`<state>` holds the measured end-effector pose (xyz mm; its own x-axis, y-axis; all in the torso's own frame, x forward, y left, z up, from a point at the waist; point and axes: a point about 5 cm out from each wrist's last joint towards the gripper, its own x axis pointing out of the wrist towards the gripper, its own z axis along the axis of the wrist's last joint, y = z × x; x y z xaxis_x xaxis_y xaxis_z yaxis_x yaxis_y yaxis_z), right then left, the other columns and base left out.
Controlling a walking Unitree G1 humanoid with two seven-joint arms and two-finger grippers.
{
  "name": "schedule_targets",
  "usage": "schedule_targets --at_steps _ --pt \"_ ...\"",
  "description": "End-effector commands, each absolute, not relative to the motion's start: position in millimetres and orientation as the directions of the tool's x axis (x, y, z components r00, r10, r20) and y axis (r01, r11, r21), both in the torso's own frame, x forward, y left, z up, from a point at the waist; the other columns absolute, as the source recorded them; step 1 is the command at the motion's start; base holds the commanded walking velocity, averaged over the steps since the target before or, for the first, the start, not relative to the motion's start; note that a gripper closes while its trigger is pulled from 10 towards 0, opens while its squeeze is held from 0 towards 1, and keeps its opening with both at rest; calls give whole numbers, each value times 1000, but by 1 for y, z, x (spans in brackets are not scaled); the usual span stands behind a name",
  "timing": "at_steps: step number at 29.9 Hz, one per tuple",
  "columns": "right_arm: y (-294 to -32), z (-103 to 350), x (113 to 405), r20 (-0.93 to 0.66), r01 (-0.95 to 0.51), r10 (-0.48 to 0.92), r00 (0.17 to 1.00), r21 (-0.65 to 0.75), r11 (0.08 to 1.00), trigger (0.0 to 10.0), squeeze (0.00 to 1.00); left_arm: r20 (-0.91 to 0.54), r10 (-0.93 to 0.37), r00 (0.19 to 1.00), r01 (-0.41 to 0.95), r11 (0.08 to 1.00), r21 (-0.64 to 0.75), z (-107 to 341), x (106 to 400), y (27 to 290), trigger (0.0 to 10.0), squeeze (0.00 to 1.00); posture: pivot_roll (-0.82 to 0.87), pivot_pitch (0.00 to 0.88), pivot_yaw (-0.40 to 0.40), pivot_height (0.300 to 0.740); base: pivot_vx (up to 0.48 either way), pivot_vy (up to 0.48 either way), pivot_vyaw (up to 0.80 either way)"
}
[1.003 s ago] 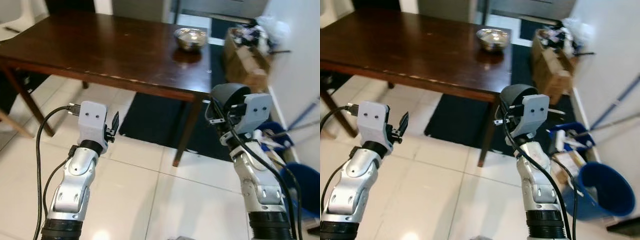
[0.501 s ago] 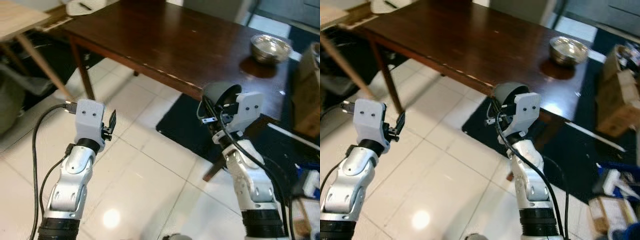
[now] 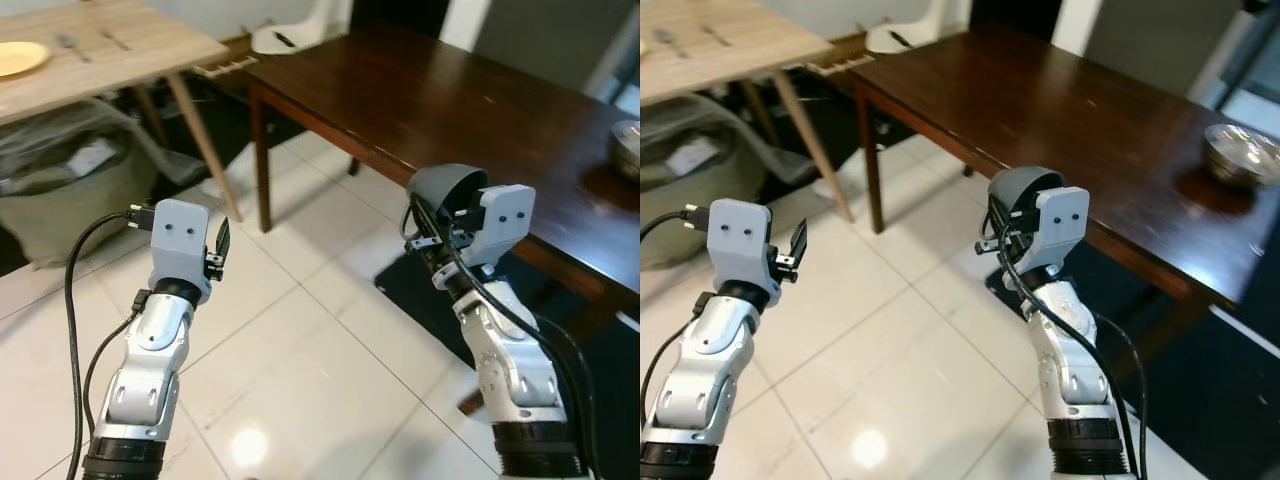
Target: Setting the table
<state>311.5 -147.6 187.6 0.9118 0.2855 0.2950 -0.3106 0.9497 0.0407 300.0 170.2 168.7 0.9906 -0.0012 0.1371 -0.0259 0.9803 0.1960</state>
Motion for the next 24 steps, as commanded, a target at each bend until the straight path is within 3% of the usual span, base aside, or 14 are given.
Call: schedule_targets --at_steps 1,11,24 --pt "-144 187 310 297 -324 297 908 48 945 10000 0 119 15 993 -39 978 204 164 301 172 10000 0 -114 7 -22 740 480 0 788" --pt "-149 186 311 295 -295 264 919 67 953 10000 0 123 16 992 -42 977 207 164 302 171 10000 0 -114 8 -19 740 480 0 766" --pt "-161 188 314 304 -239 195 932 112 965 10000 0 122 10 993 -36 976 213 164 303 171 10000 0 -114 9 -11 740 480 0 0"
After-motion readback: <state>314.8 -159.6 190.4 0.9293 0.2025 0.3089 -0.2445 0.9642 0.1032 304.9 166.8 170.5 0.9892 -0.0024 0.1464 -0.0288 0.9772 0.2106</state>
